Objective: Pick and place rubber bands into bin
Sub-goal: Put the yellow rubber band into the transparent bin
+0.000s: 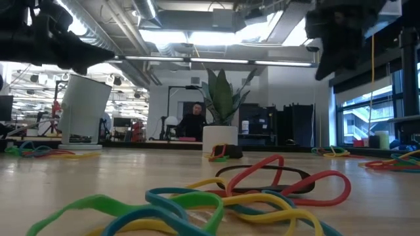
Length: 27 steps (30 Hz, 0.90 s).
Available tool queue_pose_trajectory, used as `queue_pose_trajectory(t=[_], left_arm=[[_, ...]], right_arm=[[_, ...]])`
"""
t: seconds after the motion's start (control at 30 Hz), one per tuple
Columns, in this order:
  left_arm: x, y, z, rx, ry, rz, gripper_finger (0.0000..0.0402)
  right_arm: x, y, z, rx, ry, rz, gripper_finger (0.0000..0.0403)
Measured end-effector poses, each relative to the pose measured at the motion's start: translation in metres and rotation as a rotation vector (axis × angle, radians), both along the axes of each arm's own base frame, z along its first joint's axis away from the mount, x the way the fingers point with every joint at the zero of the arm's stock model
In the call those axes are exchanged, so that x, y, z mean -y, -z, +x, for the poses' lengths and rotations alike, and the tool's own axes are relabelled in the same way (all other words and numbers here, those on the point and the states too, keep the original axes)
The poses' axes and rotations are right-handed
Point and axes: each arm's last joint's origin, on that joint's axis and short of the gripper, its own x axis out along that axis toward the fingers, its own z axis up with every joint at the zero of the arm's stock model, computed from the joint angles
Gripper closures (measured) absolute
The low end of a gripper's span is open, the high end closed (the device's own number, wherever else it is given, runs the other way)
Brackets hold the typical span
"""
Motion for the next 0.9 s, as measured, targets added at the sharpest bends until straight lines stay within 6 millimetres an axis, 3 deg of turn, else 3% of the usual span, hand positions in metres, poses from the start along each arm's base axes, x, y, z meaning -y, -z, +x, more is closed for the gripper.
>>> queue_pose_trajectory(t=[0.33, 0.67, 0.9], left_arm=[[0.005, -0.04, 0.018, -0.097, -0.033, -0.051, 0.0398], [0.009, -0.08, 0.091, -0.236, -0.111, -0.124, 0.0398], [0.011, -0.063, 0.123, -0.314, -0.144, -0.3, 0.0398]], right_arm=[[0.01, 0.01, -0.055, 0.149, 0.05, -0.049, 0.04], [0.024, 0.007, -0.065, 0.156, -0.001, -0.202, 0.0399], [0.033, 0.003, -0.064, 0.179, -0.064, -0.283, 0.0398]])
